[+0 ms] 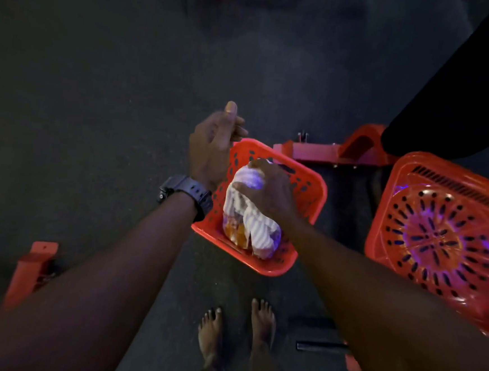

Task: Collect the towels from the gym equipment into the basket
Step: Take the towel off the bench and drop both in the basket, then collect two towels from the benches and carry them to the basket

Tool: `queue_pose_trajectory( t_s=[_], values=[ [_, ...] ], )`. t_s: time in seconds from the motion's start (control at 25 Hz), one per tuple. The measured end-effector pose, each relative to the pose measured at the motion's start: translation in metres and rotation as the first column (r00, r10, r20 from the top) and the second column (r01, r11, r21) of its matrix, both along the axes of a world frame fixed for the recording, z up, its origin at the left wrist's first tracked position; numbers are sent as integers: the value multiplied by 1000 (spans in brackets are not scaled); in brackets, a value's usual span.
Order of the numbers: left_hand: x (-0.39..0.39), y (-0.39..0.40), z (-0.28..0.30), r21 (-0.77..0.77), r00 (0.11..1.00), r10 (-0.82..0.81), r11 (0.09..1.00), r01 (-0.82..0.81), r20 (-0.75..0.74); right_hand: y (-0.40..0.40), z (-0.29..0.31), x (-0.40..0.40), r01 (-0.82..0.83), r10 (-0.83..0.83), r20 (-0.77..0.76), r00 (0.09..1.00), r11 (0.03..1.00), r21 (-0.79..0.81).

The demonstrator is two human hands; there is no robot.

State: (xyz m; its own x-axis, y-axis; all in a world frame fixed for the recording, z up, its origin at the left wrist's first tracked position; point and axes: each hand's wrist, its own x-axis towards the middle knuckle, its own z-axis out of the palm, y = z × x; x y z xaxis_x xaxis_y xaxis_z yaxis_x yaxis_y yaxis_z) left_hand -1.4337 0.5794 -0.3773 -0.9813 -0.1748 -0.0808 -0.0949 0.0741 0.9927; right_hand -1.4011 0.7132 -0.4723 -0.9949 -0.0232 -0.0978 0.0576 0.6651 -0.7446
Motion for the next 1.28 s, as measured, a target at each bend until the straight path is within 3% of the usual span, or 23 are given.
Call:
queue_pose_trajectory(
  t_s=[0.08, 0.24, 0.4, 0.56, 0.68, 0.76, 1.04, 1.28],
  values=[
    [2, -2, -14, -19, 1000, 4, 1000, -4, 7, 9, -20, 3, -41, 27, 133, 991, 994, 105],
    [-11, -2, 25, 14, 998, 49, 999, -49, -33, 22, 23, -27, 297, -297, 139, 945, 955, 21],
    [-52, 2, 141, 16, 984, 36, 999, -33, -174, 34, 161, -98, 398, -406, -16, 914, 902, -168],
    [-83, -1, 285, 8, 941, 86, 996, -89, -328, 57, 329, -147, 365, -458, -178, 871, 846, -388],
    [-82, -8, 393, 82, 911, 160, 987, -139, -380, 75, 445, -148, 321, -471, -252, 846, 825, -466],
    [-73, -12, 437, 81, 903, 167, 986, -147, -396, 80, 491, -139, 288, -461, -289, 839, 827, -483],
    [-43, -10, 487, 88, 878, 164, 986, -139, -450, 82, 555, -127, 241, -466, -321, 825, 802, -546],
    [-54, -19, 503, 115, 868, 113, 991, -65, -483, 74, 578, -125, 322, -519, -382, 765, 821, -472]
  ],
)
